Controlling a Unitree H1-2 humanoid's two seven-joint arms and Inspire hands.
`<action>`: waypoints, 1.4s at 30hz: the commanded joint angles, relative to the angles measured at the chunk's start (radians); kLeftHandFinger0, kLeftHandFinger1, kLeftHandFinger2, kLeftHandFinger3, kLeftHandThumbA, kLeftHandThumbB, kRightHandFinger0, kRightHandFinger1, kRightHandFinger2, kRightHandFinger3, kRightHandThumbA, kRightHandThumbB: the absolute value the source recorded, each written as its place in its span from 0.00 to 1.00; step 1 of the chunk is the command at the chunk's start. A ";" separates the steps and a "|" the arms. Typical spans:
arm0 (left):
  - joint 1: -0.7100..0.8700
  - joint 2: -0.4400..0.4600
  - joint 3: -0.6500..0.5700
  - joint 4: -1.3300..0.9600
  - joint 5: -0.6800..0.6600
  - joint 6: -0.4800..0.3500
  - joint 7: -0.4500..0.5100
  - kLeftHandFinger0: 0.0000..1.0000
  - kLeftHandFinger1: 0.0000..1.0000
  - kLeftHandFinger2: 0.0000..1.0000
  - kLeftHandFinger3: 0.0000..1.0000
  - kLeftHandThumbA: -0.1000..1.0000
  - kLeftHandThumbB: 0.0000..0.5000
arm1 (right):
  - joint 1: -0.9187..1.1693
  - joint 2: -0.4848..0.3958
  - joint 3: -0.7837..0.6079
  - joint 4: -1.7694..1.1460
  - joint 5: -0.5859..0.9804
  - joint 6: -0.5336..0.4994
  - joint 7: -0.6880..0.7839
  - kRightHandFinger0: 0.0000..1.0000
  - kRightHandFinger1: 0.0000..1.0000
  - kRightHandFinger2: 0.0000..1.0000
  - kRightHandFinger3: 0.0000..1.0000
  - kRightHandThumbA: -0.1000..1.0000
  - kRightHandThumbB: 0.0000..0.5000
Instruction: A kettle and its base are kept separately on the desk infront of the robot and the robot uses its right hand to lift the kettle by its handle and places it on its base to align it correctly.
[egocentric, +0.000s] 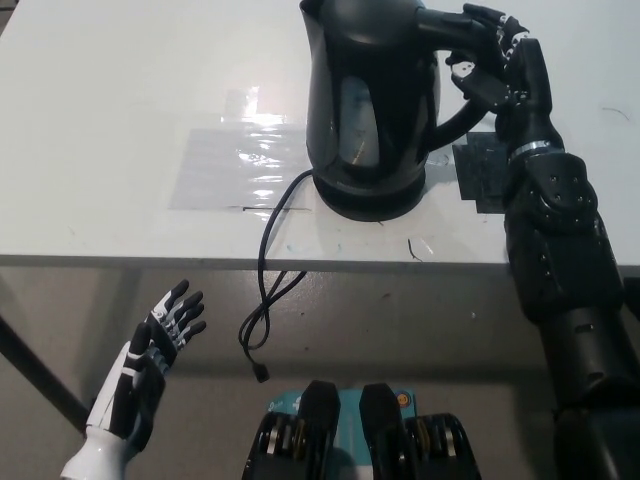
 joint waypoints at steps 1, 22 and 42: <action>0.012 0.010 -0.002 -0.036 0.006 -0.021 -0.011 1.00 1.00 1.00 1.00 1.00 0.00 | -0.059 -0.008 -0.014 -0.085 0.023 -0.079 0.001 0.00 0.38 0.76 0.68 0.00 0.21; -0.009 0.016 0.004 -0.037 0.005 -0.008 -0.009 1.00 1.00 1.00 1.00 1.00 0.02 | -0.064 -0.018 -0.010 -0.074 0.004 -0.080 -0.011 0.00 0.41 0.81 0.74 0.00 0.18; -0.026 0.020 0.006 -0.025 0.000 -0.015 -0.015 1.00 1.00 1.00 1.00 1.00 0.00 | -0.018 -0.004 -0.018 -0.095 0.026 -0.058 0.014 0.01 0.44 0.80 0.74 0.00 0.17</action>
